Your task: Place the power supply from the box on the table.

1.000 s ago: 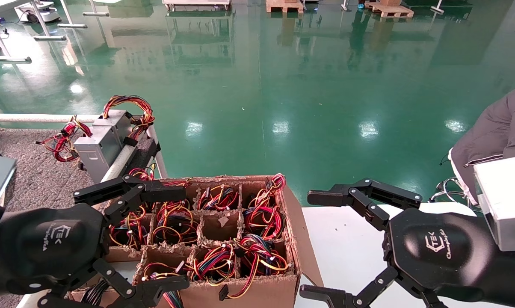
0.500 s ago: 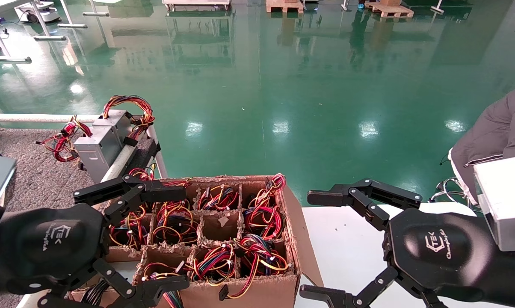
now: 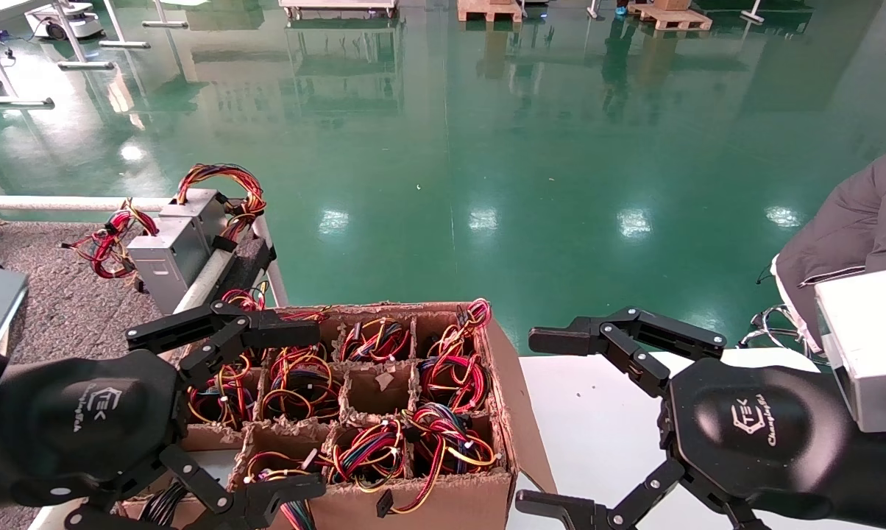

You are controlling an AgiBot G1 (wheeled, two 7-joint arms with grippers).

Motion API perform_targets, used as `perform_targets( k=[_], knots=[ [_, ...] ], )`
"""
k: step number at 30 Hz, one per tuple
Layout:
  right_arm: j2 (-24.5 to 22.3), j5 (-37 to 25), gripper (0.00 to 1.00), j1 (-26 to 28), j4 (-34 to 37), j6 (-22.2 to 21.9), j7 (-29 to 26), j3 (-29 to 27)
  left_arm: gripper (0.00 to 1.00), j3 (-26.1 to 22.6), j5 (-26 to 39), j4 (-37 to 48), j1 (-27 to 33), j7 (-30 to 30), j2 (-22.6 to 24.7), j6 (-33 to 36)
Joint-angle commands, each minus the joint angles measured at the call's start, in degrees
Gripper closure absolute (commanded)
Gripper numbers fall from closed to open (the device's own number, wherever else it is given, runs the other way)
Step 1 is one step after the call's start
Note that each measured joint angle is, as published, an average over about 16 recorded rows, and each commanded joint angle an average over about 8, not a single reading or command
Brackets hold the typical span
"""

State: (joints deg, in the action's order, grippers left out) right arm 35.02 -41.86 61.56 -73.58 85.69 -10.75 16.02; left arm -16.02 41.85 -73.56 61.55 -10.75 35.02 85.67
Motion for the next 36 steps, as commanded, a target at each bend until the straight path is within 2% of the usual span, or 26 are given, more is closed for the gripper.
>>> perform_targets(
  k=[1, 9, 14, 21, 30, 36],
  knots=[
    [0.0, 0.0, 0.00, 0.0, 0.0, 0.0, 0.0, 0.0, 0.00, 0.0, 0.0, 0.0, 0.0, 0.0, 0.0, 0.0],
    [0.0, 0.0, 0.00, 0.0, 0.0, 0.0, 0.0, 0.0, 0.00, 0.0, 0.2, 0.0, 0.1, 0.1, 0.0, 0.1],
    [0.0, 0.0, 0.00, 0.0, 0.0, 0.0, 0.0, 0.0, 0.00, -1.1, 3.9, -1.1, 3.4, 1.8, -0.3, 1.8],
    [0.0, 0.0, 0.00, 0.0, 0.0, 0.0, 0.0, 0.0, 0.00, -6.4, 14.2, -4.1, 12.9, 5.7, -0.5, 6.2],
    [0.0, 0.0, 0.00, 0.0, 0.0, 0.0, 0.0, 0.0, 0.00, -17.1, 30.2, -8.5, 27.2, 10.1, 1.0, 11.4],
    [0.0, 0.0, 0.00, 0.0, 0.0, 0.0, 0.0, 0.0, 0.00, -23.5, 38.9, -10.0, 34.2, 13.0, 2.8, 12.9]
  ],
)
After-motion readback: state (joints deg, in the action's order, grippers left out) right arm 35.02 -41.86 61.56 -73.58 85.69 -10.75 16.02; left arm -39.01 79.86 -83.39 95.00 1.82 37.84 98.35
